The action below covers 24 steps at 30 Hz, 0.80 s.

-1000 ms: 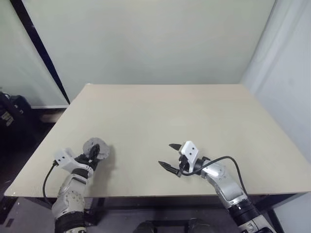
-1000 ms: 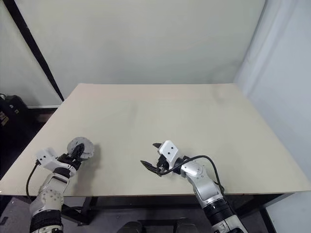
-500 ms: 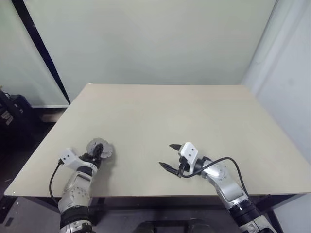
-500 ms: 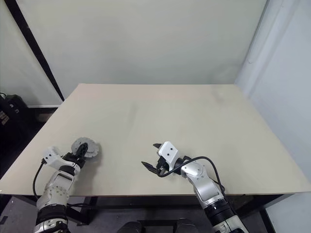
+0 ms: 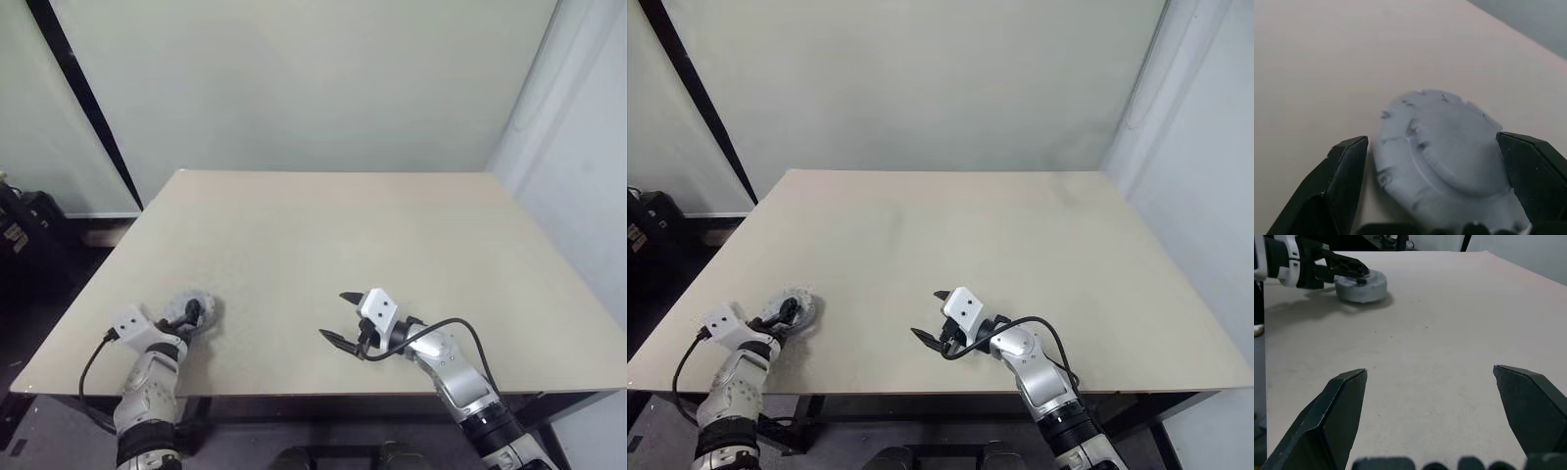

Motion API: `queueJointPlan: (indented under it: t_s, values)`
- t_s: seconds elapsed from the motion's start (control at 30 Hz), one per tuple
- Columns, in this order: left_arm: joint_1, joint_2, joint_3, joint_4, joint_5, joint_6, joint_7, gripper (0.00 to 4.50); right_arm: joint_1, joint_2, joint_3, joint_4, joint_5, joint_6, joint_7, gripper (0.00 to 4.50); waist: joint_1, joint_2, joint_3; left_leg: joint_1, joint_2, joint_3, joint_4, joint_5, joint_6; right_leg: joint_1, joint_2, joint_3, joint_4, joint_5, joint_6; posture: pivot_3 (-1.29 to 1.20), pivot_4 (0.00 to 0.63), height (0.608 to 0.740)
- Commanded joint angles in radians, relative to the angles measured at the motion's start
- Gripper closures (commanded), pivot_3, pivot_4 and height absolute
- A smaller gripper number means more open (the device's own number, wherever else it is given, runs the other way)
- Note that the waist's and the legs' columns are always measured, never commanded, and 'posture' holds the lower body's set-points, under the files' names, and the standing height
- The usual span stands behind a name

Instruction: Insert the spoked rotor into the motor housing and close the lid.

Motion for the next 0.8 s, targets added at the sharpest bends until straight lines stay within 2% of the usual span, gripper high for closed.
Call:
queueJointPlan:
  t_s: [0.03, 0.2, 0.4, 0.57, 0.8]
  values:
    - [0.027, 0.002, -0.019, -0.142, 0.038, -0.035, 0.032, 0.02, -0.021, 0.006, -0.011, -0.017, 0.003, -0.022, -0.006, 0.00, 0.000, 0.000, 0.000, 0.000, 0.000, 0.000, 0.000, 0.000, 0.000, 0.000, 0.000, 0.000, 0.000, 0.000, 0.000, 0.00, 0.000, 0.740]
    - [0.105, 0.036, -0.119, -0.414, 0.051, 0.012, -0.057, 0.02, -0.019, -0.001, -0.050, -0.018, 0.022, -0.001, -0.026, 0.00, 0.001, 0.000, 0.000, 0.000, 0.000, 0.000, 0.001, 0.000, 0.000, 0.000, 0.000, 0.000, 0.000, 0.000, 0.000, 0.00, 0.000, 0.740]
    - [0.121, 0.146, -0.337, -0.690, -0.018, 0.219, -0.286, 0.02, -0.009, -0.035, -0.173, -0.049, 0.077, 0.084, -0.062, 0.00, -0.001, 0.003, 0.000, 0.000, 0.000, 0.002, 0.003, 0.000, 0.000, 0.002, 0.000, 0.001, 0.001, -0.001, -0.002, 0.00, 0.000, 0.740]
    - [0.098, 0.179, -0.480, -0.686, 0.006, 0.298, -0.393, 0.02, 0.054, -0.106, -0.292, -0.093, 0.103, 0.118, -0.102, 0.00, -0.001, 0.007, 0.000, 0.000, 0.000, 0.002, 0.003, 0.000, 0.000, 0.001, 0.000, 0.001, 0.001, -0.001, -0.002, 0.00, 0.000, 0.740]
    - [0.113, 0.170, -0.496, -0.653, 0.025, 0.300, -0.400, 0.02, 0.156, -0.168, -0.393, -0.136, 0.126, 0.142, -0.134, 0.00, -0.001, 0.010, 0.000, 0.000, 0.002, 0.003, 0.001, 0.000, 0.001, -0.001, 0.001, 0.002, 0.002, -0.001, -0.002, 0.00, 0.000, 0.740]
